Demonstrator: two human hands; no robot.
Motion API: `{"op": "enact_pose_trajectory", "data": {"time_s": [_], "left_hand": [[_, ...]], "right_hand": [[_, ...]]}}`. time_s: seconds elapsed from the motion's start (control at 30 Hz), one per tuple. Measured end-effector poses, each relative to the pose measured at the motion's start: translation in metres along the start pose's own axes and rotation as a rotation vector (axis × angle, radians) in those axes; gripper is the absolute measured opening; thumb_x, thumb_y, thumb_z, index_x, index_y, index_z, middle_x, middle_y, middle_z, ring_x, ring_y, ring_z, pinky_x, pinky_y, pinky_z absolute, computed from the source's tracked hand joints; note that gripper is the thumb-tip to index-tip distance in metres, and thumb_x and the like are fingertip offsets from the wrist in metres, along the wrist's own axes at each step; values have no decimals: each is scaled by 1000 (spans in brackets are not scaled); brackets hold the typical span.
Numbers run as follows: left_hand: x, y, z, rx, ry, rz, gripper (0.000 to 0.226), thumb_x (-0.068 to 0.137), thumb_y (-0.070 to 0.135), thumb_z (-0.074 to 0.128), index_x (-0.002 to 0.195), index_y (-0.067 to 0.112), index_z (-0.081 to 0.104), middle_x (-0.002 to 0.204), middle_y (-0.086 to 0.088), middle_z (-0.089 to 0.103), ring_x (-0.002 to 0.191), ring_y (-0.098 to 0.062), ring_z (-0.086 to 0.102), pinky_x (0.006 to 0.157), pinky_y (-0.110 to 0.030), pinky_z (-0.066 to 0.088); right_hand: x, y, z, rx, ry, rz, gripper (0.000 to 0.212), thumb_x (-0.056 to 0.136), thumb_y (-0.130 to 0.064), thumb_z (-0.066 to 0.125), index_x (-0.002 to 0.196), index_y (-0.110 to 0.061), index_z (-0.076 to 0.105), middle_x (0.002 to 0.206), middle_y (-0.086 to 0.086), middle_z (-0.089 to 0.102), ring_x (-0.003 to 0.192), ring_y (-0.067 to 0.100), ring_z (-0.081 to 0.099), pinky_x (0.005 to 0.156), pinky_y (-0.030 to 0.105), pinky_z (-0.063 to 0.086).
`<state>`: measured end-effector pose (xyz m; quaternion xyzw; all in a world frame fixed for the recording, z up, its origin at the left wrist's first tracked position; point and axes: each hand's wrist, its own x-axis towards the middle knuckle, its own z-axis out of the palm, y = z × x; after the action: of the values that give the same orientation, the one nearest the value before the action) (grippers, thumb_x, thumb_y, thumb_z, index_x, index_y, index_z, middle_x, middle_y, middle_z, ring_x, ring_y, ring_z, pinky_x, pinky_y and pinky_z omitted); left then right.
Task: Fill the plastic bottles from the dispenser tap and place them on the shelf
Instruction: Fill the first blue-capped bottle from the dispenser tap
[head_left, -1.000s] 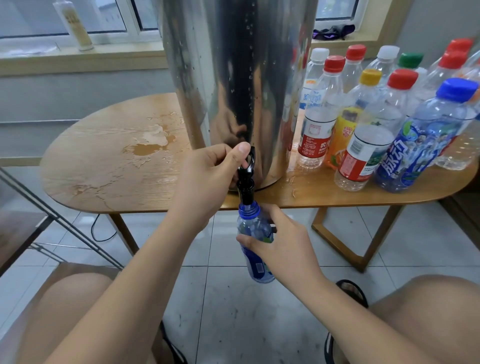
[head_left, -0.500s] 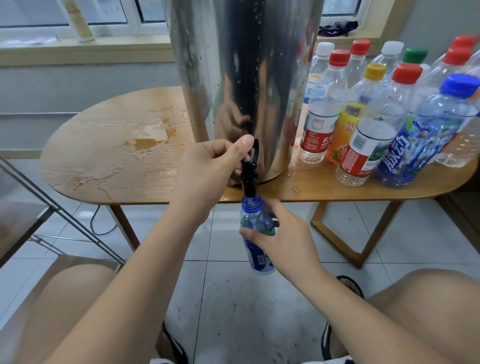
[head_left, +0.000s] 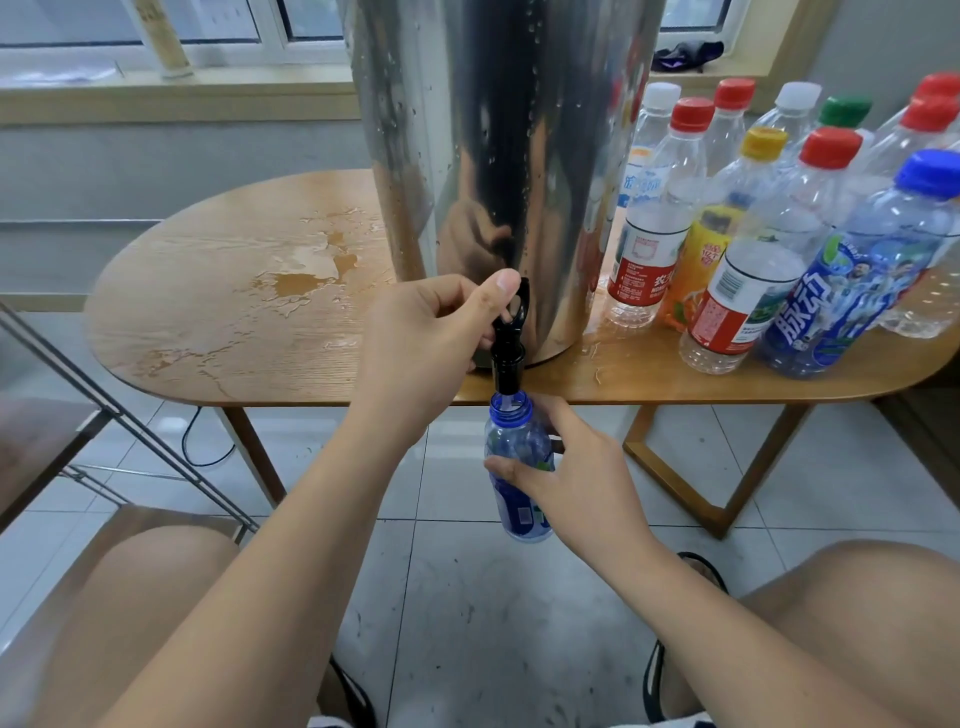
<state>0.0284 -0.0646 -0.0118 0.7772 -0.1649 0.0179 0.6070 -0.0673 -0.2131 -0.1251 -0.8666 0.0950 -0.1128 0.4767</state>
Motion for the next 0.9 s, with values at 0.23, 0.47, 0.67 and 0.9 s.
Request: {"op": "enact_pose_trajectory", "data": {"time_s": [0.23, 0.47, 0.67, 0.9], "left_hand": [[0, 0, -1, -5, -6, 10, 41, 101, 51, 73, 77, 18, 79, 73, -4, 76, 71, -12, 71, 66, -27, 56], [0, -1, -3, 5, -23, 43, 40, 102, 49, 73, 80, 17, 80, 73, -3, 76, 71, -10, 71, 64, -26, 56], [0, -2, -5, 11, -33, 50, 40, 101, 50, 73, 81, 17, 81, 73, -4, 76, 70, -11, 71, 64, -27, 57], [2, -1, -6, -4, -54, 35, 39, 101, 49, 73, 81, 17, 81, 75, -7, 76, 69, -11, 70, 61, -24, 54]], "right_hand": [[1, 1, 1, -1, 4, -6, 62, 81, -50, 91, 134, -50, 57, 117, -34, 68, 108, -19, 58, 79, 0, 44], [2, 2, 1, 1, 3, -6, 63, 81, -51, 91, 135, -48, 58, 120, -32, 70, 108, -18, 59, 79, -1, 43], [2, 3, 1, 0, 3, -2, 65, 80, -51, 92, 135, -49, 57, 119, -35, 68, 108, -20, 58, 79, -1, 43], [3, 3, 1, 7, 11, -3, 64, 78, -48, 93, 132, -48, 60, 116, -34, 69, 108, -19, 59, 80, -1, 43]]}}
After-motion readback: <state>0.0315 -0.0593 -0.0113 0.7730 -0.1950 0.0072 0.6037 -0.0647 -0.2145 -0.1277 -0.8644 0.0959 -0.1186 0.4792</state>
